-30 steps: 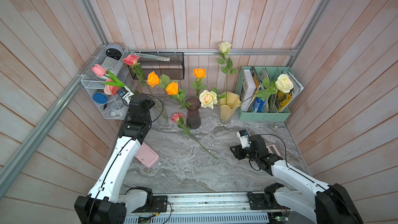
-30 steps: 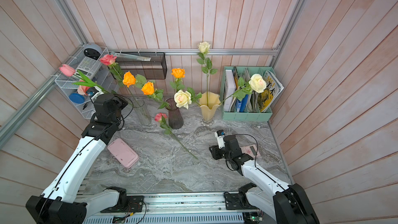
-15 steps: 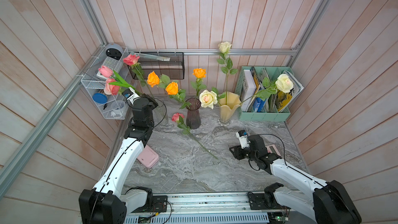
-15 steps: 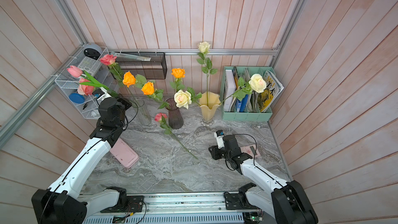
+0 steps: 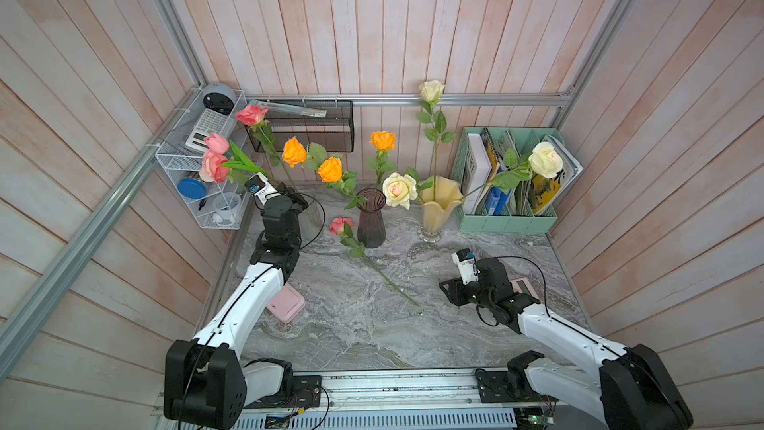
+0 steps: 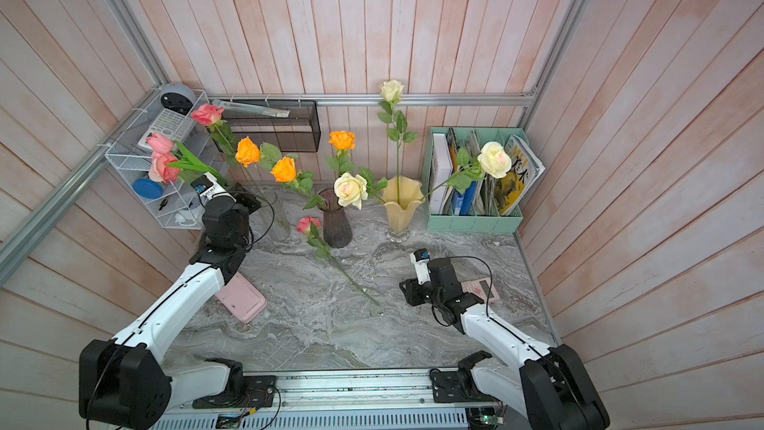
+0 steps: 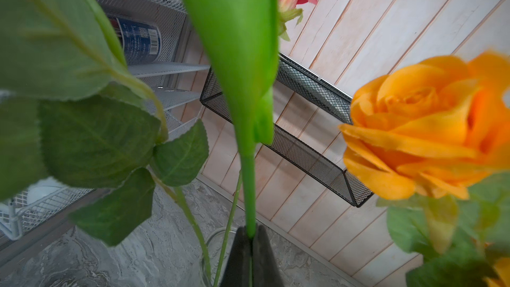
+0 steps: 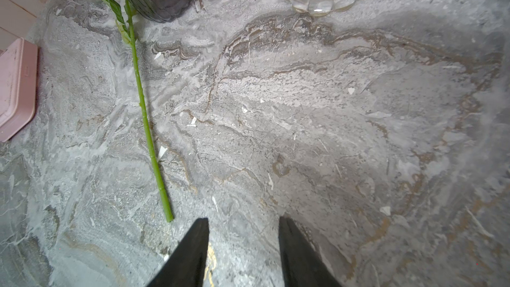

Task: Arrange the flowers in different vases according to their colors
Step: Insert the flower into the vase.

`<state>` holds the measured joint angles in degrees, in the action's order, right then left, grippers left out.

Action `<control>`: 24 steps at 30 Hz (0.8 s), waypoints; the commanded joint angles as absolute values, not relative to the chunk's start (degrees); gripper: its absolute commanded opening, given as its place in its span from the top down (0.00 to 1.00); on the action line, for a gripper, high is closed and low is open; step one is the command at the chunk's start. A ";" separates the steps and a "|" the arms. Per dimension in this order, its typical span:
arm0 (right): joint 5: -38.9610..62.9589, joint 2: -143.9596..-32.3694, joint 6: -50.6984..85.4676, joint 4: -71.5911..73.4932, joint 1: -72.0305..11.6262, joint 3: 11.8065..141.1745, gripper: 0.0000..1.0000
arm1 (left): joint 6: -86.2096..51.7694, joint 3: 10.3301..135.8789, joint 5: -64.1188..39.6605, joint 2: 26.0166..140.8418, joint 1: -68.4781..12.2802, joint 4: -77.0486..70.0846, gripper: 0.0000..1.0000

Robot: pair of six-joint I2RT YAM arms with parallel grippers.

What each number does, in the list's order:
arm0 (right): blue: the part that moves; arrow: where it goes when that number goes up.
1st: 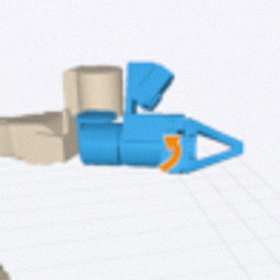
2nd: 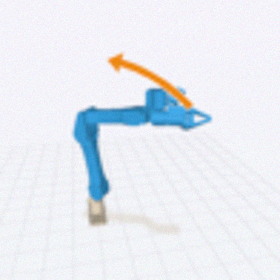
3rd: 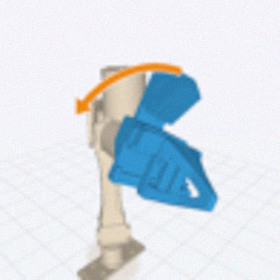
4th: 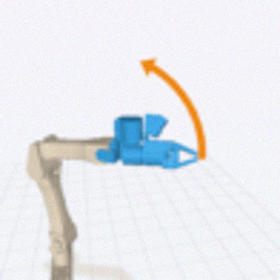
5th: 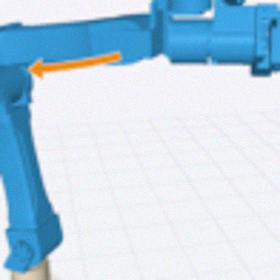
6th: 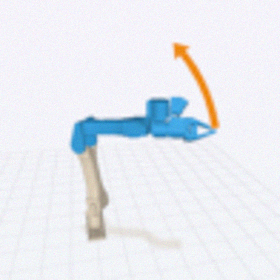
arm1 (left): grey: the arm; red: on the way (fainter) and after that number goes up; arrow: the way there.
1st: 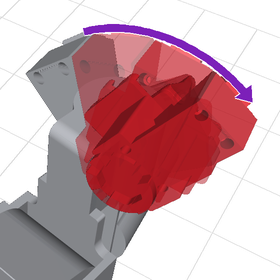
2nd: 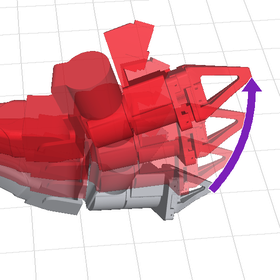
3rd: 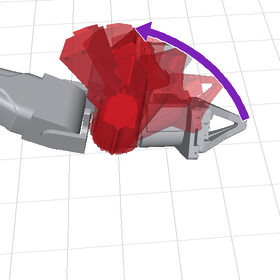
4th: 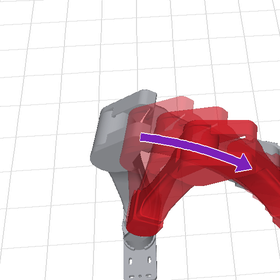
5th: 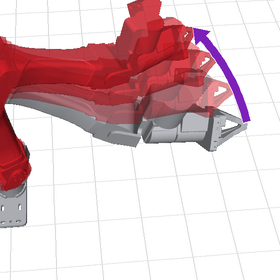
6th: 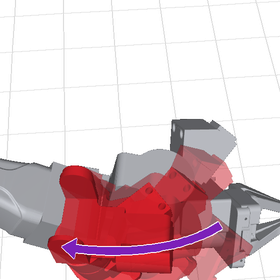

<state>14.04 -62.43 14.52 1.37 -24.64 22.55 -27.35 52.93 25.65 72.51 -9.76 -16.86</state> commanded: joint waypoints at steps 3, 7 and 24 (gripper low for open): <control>15.73 -62.87 13.66 1.67 -24.48 24.06 0.53 | -24.04 50.81 26.24 74.03 -9.62 -23.89 1.00; 16.05 -62.92 13.70 1.58 -24.51 24.15 0.52 | -22.20 49.73 26.28 75.27 -9.78 -25.93 1.00; 17.42 -63.37 13.36 0.88 -24.50 24.52 0.53 | -19.35 47.63 26.82 79.86 -11.88 -29.26 0.84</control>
<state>16.40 -63.00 14.46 1.30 -24.64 22.90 -20.32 48.18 26.04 79.29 -11.31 -28.38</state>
